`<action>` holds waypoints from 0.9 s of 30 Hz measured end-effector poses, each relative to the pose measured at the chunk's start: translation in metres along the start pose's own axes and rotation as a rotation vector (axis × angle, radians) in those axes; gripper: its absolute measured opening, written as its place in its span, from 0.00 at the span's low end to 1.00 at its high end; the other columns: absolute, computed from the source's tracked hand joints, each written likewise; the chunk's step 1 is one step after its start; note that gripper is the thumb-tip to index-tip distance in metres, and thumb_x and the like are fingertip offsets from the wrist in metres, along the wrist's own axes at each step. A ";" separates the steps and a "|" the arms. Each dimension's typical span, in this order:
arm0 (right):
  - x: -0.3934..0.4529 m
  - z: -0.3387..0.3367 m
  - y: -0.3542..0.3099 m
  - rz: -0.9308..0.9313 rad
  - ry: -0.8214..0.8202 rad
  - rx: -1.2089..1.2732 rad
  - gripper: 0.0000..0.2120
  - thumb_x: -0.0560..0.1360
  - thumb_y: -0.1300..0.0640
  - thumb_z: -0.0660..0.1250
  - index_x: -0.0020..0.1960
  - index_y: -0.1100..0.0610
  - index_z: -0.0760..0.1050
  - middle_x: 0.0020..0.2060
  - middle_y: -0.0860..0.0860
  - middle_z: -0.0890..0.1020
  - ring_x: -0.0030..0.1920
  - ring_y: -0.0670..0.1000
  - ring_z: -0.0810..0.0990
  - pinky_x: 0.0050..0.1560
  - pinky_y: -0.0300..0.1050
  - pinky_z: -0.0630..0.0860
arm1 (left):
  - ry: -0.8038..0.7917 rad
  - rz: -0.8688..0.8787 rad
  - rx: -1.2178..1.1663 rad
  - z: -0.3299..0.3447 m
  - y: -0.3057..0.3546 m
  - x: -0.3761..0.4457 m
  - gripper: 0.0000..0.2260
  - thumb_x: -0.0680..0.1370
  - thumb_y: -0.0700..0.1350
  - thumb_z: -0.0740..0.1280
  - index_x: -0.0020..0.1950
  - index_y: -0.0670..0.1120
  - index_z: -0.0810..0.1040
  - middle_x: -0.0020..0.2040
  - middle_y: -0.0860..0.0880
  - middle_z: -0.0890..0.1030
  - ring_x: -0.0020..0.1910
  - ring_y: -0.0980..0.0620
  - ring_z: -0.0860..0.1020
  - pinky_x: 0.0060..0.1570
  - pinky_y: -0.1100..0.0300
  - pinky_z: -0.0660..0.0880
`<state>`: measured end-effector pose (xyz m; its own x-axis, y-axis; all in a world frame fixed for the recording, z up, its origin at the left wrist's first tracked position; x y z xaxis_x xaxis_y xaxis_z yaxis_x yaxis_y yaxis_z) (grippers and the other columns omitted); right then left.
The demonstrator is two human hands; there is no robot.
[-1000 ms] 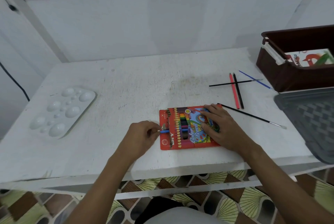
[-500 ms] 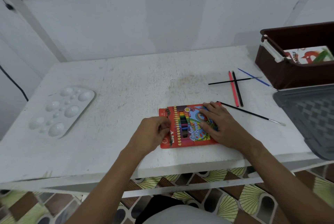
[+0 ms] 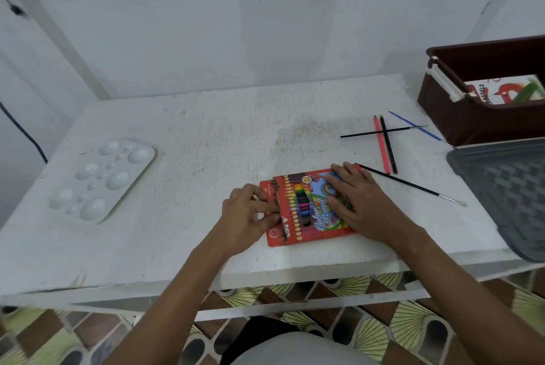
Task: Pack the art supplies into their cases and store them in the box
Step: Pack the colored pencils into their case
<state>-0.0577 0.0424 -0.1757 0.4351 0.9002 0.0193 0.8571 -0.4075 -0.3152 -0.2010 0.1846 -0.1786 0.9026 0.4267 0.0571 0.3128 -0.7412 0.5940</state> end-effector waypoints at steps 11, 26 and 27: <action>-0.002 0.010 0.008 0.113 -0.043 -0.185 0.44 0.66 0.28 0.24 0.77 0.45 0.44 0.77 0.49 0.47 0.77 0.53 0.43 0.75 0.52 0.40 | 0.004 0.207 0.036 0.000 0.046 0.013 0.22 0.81 0.56 0.54 0.73 0.48 0.65 0.69 0.52 0.68 0.65 0.60 0.66 0.61 0.61 0.71; -0.029 -0.007 0.038 0.193 -0.033 -0.043 0.42 0.67 0.25 0.37 0.76 0.44 0.49 0.77 0.46 0.50 0.76 0.47 0.45 0.74 0.44 0.40 | -0.079 0.272 0.237 0.018 0.074 0.072 0.15 0.80 0.50 0.61 0.63 0.47 0.77 0.60 0.47 0.77 0.56 0.49 0.74 0.57 0.51 0.72; -0.034 -0.010 0.045 0.204 -0.030 -0.025 0.43 0.67 0.25 0.39 0.76 0.45 0.51 0.77 0.46 0.51 0.76 0.47 0.46 0.73 0.43 0.41 | -0.068 0.290 0.229 0.018 0.083 0.085 0.14 0.79 0.49 0.61 0.62 0.47 0.77 0.58 0.47 0.78 0.55 0.48 0.74 0.56 0.50 0.72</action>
<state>-0.0312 -0.0079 -0.1805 0.5921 0.8028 -0.0709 0.7590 -0.5851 -0.2857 -0.0925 0.1496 -0.1389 0.9786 0.1520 0.1389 0.0920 -0.9262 0.3656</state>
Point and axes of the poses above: each hand's wrist, its own x-axis towards the middle knuckle, its own z-axis out of the palm, y = z × x, the point moved 10 cm from there along x, towards the middle knuckle
